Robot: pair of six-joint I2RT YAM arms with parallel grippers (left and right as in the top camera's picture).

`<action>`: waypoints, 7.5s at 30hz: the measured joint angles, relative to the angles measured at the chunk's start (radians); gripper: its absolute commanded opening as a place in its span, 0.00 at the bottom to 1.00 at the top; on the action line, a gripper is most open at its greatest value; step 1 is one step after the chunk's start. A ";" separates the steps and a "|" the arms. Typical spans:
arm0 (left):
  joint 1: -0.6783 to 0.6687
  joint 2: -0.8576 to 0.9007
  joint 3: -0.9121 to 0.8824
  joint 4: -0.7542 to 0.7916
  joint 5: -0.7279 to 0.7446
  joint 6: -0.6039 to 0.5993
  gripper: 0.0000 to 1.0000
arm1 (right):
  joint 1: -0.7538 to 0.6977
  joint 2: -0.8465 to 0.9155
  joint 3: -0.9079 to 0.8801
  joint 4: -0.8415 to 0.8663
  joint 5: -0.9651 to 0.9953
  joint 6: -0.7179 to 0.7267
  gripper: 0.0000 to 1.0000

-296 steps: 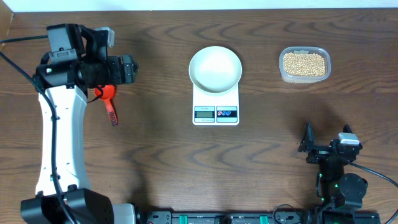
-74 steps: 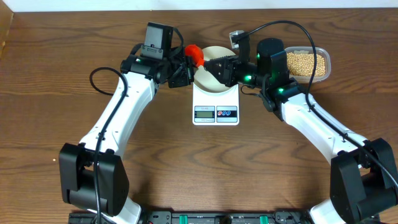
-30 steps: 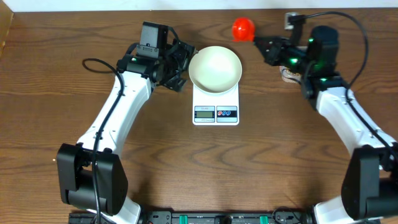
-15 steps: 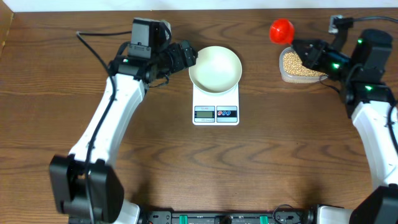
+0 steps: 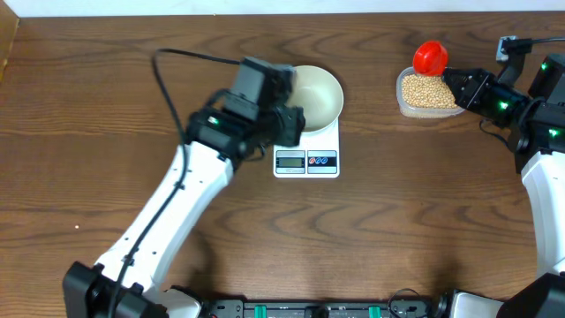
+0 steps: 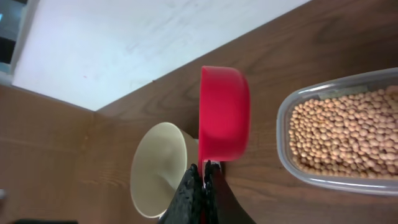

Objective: Scoop item into bowl and weigh 50g on scale

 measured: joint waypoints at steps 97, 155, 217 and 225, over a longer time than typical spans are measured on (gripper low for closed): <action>-0.092 -0.189 -0.378 0.411 -0.076 0.168 0.07 | 0.000 0.000 0.000 -0.034 0.073 -0.049 0.01; -0.173 0.278 -0.378 0.613 -0.151 0.260 0.07 | 0.000 0.000 0.018 -0.119 0.278 -0.075 0.01; -0.174 0.307 -0.373 0.643 -0.174 0.290 0.07 | 0.000 0.000 0.018 -0.161 0.278 -0.097 0.01; -0.174 0.272 -0.373 0.630 -0.190 0.289 0.07 | 0.000 0.000 0.019 -0.161 0.278 -0.097 0.01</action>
